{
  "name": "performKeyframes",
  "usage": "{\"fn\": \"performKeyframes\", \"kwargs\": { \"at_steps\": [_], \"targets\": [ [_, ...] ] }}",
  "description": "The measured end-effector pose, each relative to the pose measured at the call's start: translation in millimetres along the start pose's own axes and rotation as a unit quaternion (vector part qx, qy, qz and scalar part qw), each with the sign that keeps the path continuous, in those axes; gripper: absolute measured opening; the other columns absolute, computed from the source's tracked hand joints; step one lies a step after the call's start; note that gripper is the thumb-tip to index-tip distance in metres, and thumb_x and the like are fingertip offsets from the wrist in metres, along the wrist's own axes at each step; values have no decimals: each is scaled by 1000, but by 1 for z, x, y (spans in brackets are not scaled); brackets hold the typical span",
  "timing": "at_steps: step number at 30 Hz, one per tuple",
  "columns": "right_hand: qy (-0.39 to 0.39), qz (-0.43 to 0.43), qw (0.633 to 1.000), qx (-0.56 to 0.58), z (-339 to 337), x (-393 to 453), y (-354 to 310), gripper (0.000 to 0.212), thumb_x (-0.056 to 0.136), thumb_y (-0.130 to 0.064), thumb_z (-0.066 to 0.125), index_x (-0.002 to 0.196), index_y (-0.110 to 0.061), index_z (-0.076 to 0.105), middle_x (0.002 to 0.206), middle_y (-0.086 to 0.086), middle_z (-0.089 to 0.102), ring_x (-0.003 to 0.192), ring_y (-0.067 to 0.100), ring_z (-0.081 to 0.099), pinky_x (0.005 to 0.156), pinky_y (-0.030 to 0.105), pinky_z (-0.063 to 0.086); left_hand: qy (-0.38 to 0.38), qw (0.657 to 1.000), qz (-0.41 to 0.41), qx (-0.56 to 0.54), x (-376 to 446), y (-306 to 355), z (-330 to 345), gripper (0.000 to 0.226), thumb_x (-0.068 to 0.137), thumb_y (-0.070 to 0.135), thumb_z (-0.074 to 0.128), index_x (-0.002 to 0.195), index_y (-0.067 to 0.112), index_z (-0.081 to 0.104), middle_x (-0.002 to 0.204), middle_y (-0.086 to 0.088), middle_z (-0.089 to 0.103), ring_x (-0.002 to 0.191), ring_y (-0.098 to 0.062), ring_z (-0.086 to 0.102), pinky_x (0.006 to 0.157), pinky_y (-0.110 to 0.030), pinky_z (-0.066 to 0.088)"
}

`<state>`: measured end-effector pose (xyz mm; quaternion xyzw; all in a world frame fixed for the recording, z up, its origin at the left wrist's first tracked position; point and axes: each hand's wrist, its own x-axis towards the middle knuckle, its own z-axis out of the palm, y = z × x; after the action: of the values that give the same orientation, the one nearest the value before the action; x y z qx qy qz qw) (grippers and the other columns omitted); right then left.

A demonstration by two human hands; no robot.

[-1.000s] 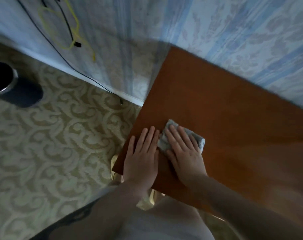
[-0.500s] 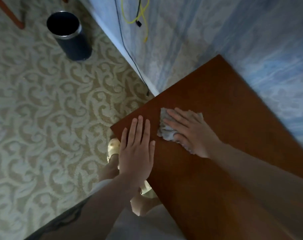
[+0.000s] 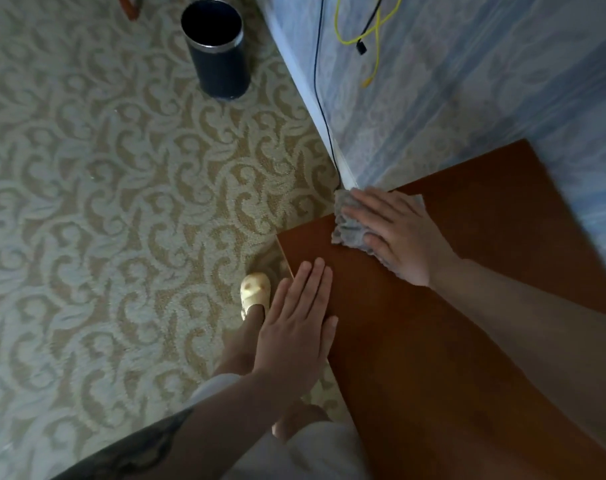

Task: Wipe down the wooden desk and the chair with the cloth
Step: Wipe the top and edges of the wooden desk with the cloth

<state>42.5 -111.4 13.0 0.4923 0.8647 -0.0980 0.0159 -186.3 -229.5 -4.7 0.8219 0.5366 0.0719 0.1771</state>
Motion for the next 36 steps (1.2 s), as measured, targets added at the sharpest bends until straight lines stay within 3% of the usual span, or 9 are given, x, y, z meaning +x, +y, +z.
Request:
{"fn": "performKeyframes", "kwargs": {
  "at_steps": [4,7,12,17,22,25,28,33,36],
  "targets": [
    [103,200,972,74,14,23,-66,48,102,-41,26,147,-31,38,156,-9,31,146,15,21,116,40,17,-4,999,37,34,0,-1,4,56,103,37,20,153,11,22,161,-4,17,149,-18,8,118,-39,15],
    [65,80,992,69,13,19,-86,46,101,-36,32,147,-31,37,156,-10,31,145,14,21,115,35,13,-10,995,89,52,-1,-6,6,52,105,36,11,149,12,28,156,-6,30,148,-17,14,119,-38,13],
    [-23,-106,994,6,-2,-13,-37,45,102,-33,33,146,-27,39,159,-6,25,146,17,21,116,36,15,-33,985,155,65,-4,-15,3,55,104,39,19,154,15,19,162,0,14,149,-15,9,120,-38,12],
    [55,162,982,80,3,32,-87,48,100,-38,25,141,-27,48,149,-6,43,142,18,30,114,39,17,-54,981,180,41,-1,-21,0,54,104,41,21,152,16,22,159,-1,24,148,-15,14,119,-38,15],
    [-74,-97,991,58,-13,50,-80,40,99,-37,33,137,-37,45,142,-9,46,133,14,34,110,37,15,-69,976,202,33,3,-24,-3,57,103,42,26,153,15,24,159,-2,22,149,-14,13,119,-38,14],
    [-7,107,991,75,-13,37,-33,38,103,-39,32,138,-34,45,139,-9,51,132,13,36,110,36,13,-61,976,208,34,18,-21,-7,60,100,42,31,153,16,25,161,1,17,149,-12,9,118,-38,16],
    [49,207,976,53,-7,39,-40,38,102,-37,33,130,-24,55,129,-4,57,128,18,40,115,37,11,-33,991,122,39,45,-11,-11,60,100,42,27,153,14,23,161,-3,17,149,-16,7,118,-40,13],
    [-29,89,989,110,-18,40,-17,40,105,-39,31,136,-24,52,133,-5,56,130,14,40,115,31,5,-3,999,-46,17,59,6,-14,67,100,42,22,154,6,5,163,-8,-1,150,-20,-6,121,-37,1],
    [40,227,972,40,-18,24,17,41,104,-38,27,123,-22,59,123,-3,59,124,16,43,116,35,11,-4,996,-84,16,67,10,-15,69,100,42,21,154,4,2,163,-11,-3,150,-20,-7,120,-38,1]
  ]
}}
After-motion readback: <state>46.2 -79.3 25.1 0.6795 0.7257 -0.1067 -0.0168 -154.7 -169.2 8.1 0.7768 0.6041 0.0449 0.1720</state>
